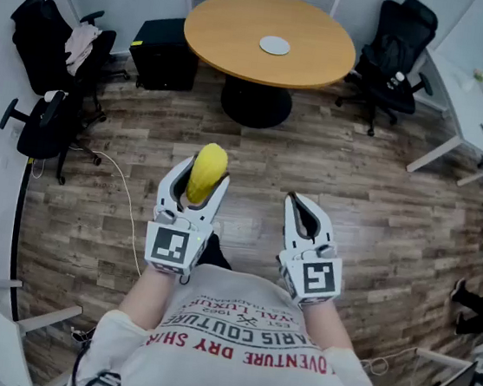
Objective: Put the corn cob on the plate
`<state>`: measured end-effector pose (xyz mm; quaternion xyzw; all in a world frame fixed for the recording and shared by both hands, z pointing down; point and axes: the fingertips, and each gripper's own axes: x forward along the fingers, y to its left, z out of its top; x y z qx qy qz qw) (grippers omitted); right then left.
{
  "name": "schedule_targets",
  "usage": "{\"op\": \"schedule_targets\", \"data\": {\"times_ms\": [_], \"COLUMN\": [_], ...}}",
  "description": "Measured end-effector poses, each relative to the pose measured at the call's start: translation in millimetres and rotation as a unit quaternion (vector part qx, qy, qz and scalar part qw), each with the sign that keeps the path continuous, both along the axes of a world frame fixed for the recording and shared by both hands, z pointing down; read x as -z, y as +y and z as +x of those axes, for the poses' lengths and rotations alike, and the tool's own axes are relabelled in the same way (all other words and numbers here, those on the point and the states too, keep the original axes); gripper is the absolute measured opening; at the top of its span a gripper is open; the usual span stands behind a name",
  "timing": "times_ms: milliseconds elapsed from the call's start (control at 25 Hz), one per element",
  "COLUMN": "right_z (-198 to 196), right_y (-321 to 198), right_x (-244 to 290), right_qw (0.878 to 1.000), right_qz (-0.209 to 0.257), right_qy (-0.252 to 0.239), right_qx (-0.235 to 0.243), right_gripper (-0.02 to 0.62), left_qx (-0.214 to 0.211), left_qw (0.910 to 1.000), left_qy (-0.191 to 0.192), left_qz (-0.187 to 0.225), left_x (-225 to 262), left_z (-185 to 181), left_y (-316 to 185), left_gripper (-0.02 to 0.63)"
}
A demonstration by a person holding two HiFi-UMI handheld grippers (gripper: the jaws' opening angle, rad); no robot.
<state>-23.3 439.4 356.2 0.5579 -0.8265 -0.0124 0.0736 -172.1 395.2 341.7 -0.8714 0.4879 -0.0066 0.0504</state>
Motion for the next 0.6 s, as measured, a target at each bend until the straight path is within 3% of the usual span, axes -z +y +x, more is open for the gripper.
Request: {"op": "schedule_targets", "data": {"times_ms": [600], "right_z": [12.6], "right_y": [-0.9], "right_x": [-16.9], "right_qw": [0.998], "right_qz": [-0.015], "right_qy": [-0.054], "right_qx": [-0.018], "right_gripper": [0.029], "left_qx": [-0.007], "left_qw": [0.9997], "left_qy": [0.001], "left_qz": [-0.022], "left_x": [-10.5], "left_z": [4.8], "left_y": [-2.6], "left_gripper": [0.285]}}
